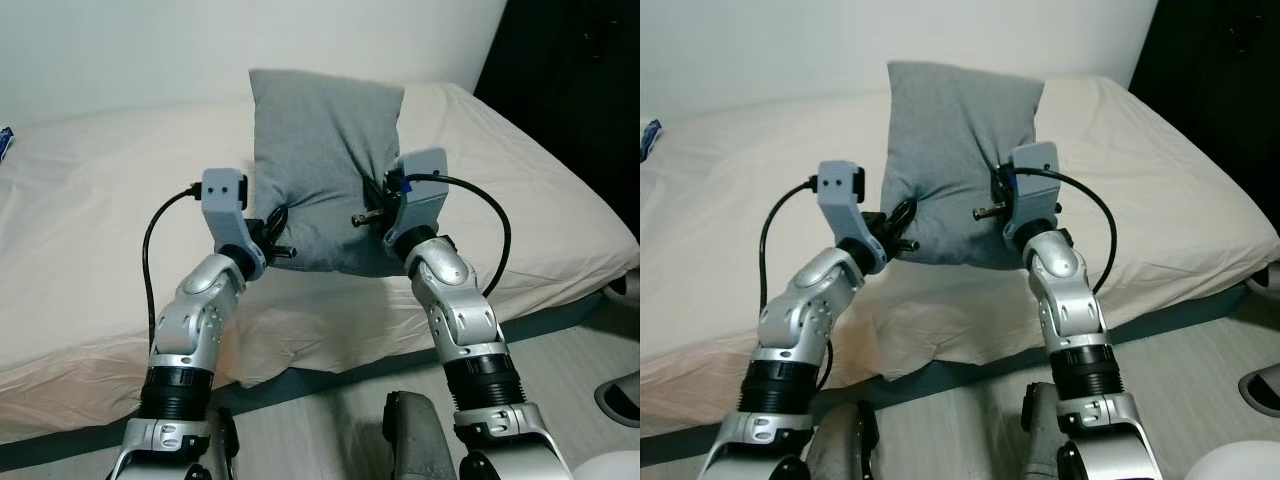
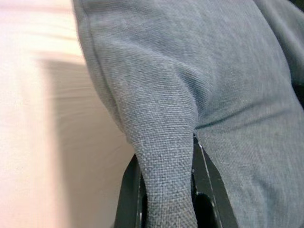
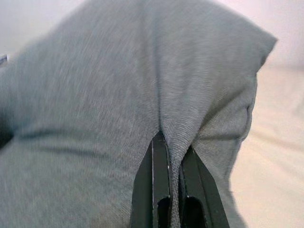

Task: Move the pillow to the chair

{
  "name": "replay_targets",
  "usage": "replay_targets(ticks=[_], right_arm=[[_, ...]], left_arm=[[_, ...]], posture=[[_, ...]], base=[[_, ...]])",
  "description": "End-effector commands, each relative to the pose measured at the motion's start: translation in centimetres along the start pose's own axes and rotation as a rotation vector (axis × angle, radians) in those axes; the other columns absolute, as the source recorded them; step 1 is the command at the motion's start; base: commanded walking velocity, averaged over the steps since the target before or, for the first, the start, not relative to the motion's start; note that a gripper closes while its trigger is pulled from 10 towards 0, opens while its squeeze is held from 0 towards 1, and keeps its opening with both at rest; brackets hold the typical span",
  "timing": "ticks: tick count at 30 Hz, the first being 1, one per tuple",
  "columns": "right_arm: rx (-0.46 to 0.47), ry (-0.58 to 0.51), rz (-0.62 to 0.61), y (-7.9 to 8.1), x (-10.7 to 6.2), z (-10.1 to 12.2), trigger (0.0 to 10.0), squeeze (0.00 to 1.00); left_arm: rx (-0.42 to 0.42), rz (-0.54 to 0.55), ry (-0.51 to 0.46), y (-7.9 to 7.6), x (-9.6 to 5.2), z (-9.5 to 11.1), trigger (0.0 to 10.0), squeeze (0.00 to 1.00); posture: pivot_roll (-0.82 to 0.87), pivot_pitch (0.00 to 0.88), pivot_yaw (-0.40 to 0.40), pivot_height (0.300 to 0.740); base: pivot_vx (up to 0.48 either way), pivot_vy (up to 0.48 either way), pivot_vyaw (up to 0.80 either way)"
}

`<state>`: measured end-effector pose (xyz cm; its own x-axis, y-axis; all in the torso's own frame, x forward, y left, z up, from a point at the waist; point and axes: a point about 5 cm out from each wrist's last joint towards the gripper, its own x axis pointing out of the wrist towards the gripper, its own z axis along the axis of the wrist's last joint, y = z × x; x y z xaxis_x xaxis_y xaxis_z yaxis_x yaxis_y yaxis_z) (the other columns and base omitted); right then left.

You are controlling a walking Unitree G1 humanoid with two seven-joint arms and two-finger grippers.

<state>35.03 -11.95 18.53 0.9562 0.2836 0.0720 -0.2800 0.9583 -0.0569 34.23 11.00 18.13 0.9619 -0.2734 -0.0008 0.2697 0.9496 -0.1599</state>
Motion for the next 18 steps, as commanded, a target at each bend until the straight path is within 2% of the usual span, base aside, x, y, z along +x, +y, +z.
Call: replay_targets(ticks=[1, 6, 9, 13, 15, 18], right_arm=[[-0.001, -0.008, -0.006, -0.17, -0.25, -0.01, 10.0, 0.00], [-0.042, -0.058, -0.011, 0.10, -0.46, 0.36, 10.0, 0.00], [-0.108, -0.076, -0.075, -0.51, -0.70, 0.26, 10.0, 0.00], [-0.096, -0.065, -0.088, -0.72, -0.93, -0.08, 10.0, 0.00], [-0.099, -0.062, -0.087, -0.68, -1.05, -0.16, 10.0, 0.00], [-0.093, -0.054, -0.087, -0.65, -1.10, -0.27, 10.0, 0.00]], left_arm=[[0.073, 0.086, -0.048, 1.24, -0.43, 0.70, 10.0, 0.00], [0.091, 0.103, -0.088, 1.25, -0.59, 0.85, 10.0, 0.00], [0.116, 0.144, -0.108, 1.75, -0.85, 0.72, 10.0, 0.00], [0.126, 0.132, -0.115, 1.50, -1.01, 0.80, 10.0, 0.00], [0.082, 0.117, -0.117, 1.13, -1.14, 0.80, 10.0, 0.00], [0.092, 0.111, -0.119, 0.93, -1.20, 0.81, 10.0, 0.00]], posture=[[0.02, 0.058, 0.000, 0.520], [0.02, 0.055, 0.000, 0.520], [0.01, 0.053, 0.005, 0.520], [0.02, 0.052, 0.003, 0.520], [0.02, 0.054, 0.004, 0.520], [0.01, 0.056, 0.007, 0.524]], base=[[0.000, 0.000, 0.00], [0.000, 0.000, 0.00], [0.000, 0.000, 0.00], [0.000, 0.000, 0.00], [0.000, 0.000, 0.00], [0.000, 0.000, 0.00]])
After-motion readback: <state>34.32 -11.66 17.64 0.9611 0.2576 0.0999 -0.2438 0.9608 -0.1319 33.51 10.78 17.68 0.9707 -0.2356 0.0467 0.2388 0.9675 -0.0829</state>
